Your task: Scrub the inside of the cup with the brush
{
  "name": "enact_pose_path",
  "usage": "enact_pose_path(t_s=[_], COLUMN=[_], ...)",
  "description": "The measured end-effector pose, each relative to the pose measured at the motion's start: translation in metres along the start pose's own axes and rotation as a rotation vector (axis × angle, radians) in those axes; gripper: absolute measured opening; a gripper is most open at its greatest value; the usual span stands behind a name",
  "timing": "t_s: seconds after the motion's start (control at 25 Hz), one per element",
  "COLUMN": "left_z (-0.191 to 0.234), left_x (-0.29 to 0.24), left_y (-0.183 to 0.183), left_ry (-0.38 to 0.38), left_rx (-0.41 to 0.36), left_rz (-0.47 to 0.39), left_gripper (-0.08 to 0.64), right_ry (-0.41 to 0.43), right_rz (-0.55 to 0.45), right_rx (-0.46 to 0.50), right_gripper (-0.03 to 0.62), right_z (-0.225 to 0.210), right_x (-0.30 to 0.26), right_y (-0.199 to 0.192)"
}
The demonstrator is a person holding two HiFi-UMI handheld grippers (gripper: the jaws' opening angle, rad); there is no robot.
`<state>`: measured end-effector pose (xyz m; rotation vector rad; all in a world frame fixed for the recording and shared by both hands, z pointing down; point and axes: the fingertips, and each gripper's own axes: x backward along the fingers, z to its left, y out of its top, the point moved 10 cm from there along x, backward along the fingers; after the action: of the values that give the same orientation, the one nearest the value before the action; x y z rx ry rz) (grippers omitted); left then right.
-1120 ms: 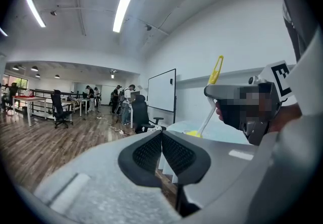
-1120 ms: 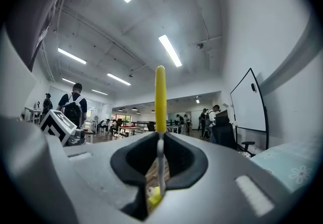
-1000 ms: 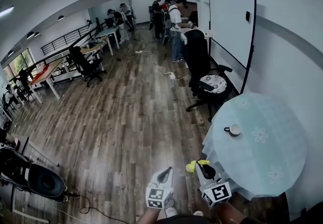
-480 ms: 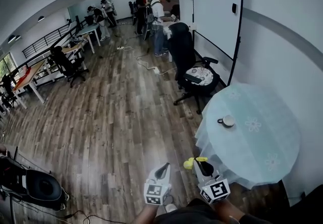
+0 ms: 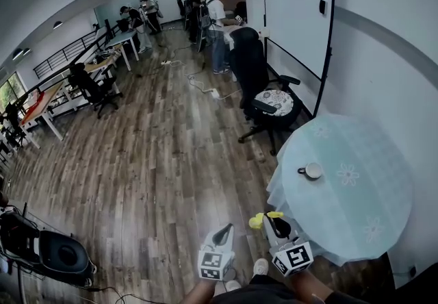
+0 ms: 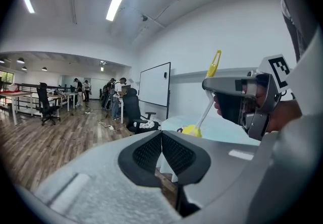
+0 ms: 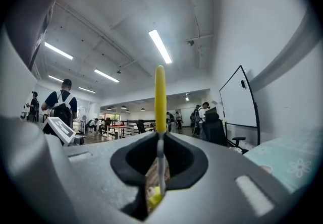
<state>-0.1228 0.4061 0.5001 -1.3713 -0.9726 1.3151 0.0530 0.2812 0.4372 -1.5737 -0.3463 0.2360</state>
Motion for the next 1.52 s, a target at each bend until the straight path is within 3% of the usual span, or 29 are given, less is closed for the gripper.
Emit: enact_pose_path(t_s=[0.36,0.76,1.2,1.52], left_z=[0.004,-0.01,0.002,0.058], left_x=[-0.087,-0.149,-0.202,-0.247], left_y=[0.028,0.04,0.055,0.075], left_ry=[0.038,0.054,-0.025,-0.143], left_rx=[-0.013,-0.043,-0.077,-0.103], left_rz=[0.014,0.049,0.051,0.016], left_gripper=[0.006,0.006,0.006,0.006], right_ry=[0.026,0.022,-0.038,-0.185], right_rz=[-0.018,-0.019,-0.025,-0.052], right_rx=[0.004,-0.02,-0.033,0.004], right_gripper=[0.037,0.037,0.037,0.037], right_z=[-0.085,-0.157,-0.186,-0.185], right_x=[-0.051,-0.063,-0.089,-0.136], right_y=[0.01,0.001,-0.005,0.01])
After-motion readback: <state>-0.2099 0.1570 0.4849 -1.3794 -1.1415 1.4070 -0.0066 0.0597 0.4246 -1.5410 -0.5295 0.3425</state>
